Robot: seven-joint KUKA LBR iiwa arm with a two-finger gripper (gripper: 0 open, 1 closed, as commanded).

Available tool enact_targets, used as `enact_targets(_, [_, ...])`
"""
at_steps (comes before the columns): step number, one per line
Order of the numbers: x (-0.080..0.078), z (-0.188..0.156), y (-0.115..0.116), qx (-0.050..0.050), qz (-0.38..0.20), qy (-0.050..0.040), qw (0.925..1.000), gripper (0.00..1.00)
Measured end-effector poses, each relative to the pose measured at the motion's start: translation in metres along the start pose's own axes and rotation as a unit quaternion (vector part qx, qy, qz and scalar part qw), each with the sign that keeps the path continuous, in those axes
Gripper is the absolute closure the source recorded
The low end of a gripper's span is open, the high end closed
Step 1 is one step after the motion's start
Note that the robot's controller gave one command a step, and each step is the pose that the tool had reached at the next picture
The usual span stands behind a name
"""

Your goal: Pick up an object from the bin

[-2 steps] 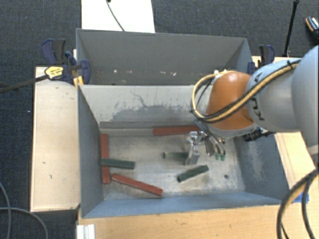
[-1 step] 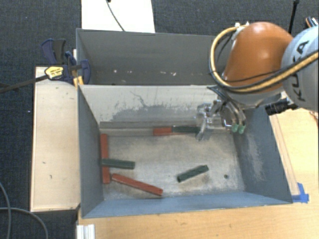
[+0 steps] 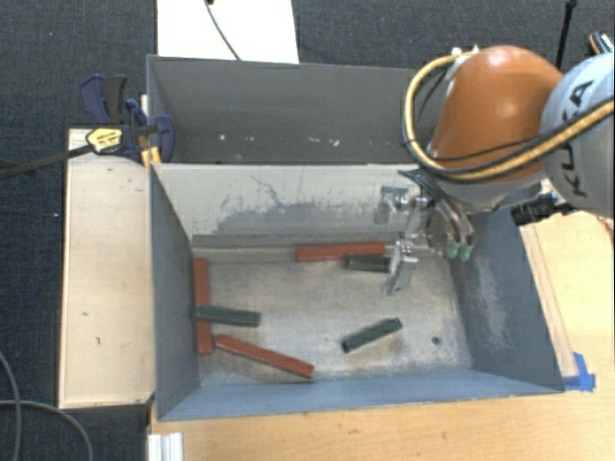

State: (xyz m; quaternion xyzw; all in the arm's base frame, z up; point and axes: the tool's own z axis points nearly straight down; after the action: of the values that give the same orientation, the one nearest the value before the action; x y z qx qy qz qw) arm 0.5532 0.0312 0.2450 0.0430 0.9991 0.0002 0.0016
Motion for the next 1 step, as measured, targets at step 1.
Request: enact_targets(1, [0.0209,0.1662,-0.0311,0.001,0.032,0.0044,0.9995,0.00])
